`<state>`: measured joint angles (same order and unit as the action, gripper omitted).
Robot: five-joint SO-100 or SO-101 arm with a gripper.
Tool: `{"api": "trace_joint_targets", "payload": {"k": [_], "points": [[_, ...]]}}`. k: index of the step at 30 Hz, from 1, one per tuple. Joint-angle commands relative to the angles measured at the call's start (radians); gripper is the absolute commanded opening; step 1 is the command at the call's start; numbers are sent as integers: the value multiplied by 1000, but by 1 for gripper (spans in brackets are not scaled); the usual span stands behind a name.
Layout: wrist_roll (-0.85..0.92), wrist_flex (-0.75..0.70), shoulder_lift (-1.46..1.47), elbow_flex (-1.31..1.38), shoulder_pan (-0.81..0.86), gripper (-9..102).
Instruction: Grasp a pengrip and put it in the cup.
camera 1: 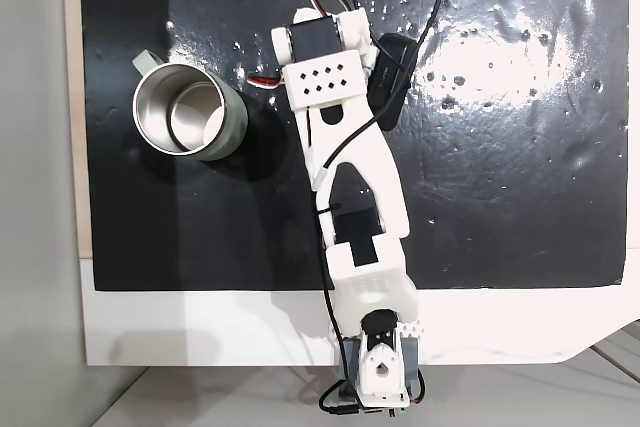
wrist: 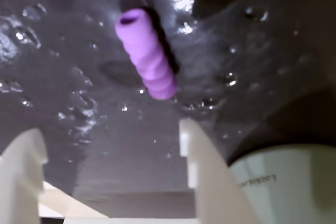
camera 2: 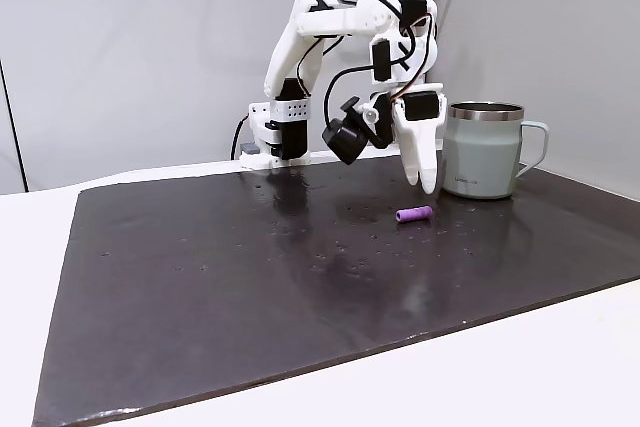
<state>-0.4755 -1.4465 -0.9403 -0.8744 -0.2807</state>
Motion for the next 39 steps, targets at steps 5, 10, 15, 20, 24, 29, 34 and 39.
{"api": "trace_joint_targets", "payload": {"k": [5,10,15,20,24,29,34,39], "points": [[14,-49,101,137,23,26],[15,-49,156,183,21,26],[17,-57,170,192,21,18],[17,-61,172,192,31,9],[17,-66,175,190,35,3],[11,-77,161,181,37,0],[11,-75,25,101,40,0],[31,-69,-239,-3,31,0]]}}
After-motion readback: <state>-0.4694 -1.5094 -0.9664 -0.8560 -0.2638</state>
